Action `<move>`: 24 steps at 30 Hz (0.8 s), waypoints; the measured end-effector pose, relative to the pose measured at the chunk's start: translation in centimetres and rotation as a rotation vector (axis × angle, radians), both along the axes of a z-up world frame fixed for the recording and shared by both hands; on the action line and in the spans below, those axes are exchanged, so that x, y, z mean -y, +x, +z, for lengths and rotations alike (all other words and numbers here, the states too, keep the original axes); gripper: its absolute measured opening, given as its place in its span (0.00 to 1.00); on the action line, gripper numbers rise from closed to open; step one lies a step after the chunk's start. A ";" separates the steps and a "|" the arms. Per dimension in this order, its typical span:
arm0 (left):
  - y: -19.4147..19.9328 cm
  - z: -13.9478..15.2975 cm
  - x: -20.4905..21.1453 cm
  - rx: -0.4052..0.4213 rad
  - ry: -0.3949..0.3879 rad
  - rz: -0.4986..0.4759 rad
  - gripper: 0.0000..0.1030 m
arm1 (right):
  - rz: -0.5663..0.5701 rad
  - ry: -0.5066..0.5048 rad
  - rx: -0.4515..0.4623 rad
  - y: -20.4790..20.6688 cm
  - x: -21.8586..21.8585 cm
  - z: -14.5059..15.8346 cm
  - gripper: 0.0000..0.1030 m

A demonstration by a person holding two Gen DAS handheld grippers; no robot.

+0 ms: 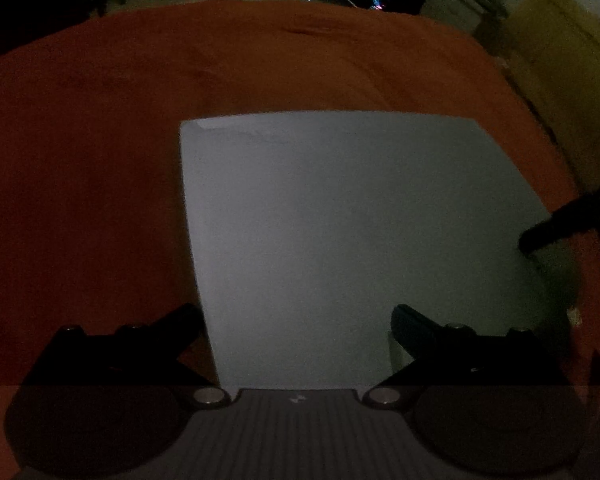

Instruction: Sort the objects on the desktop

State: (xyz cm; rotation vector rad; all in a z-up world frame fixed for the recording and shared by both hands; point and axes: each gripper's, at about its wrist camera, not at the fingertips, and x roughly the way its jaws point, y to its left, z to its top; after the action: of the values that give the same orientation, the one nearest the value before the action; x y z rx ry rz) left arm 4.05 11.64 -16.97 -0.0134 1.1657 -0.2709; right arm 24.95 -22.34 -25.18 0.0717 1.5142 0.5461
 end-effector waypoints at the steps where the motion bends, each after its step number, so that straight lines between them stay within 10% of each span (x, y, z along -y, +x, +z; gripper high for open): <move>1: -0.4 0.2 0.1 0.002 0.007 -0.012 0.99 | -0.001 -0.004 -0.001 -0.3 -0.2 -0.2 1.00; 9: -1.4 -1.0 -0.6 0.040 0.058 -0.054 0.99 | 0.029 -0.008 0.028 -1.1 -1.0 -0.5 1.00; 24: 5.6 -4.4 -8.0 -0.076 -0.208 0.140 1.00 | 0.116 0.021 -0.048 0.0 1.0 0.6 1.00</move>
State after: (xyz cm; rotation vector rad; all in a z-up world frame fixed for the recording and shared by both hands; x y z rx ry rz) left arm 9.60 19.67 -21.33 -0.2889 1.2017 -0.2680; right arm 24.99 -23.31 -24.56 0.0141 1.5667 0.6570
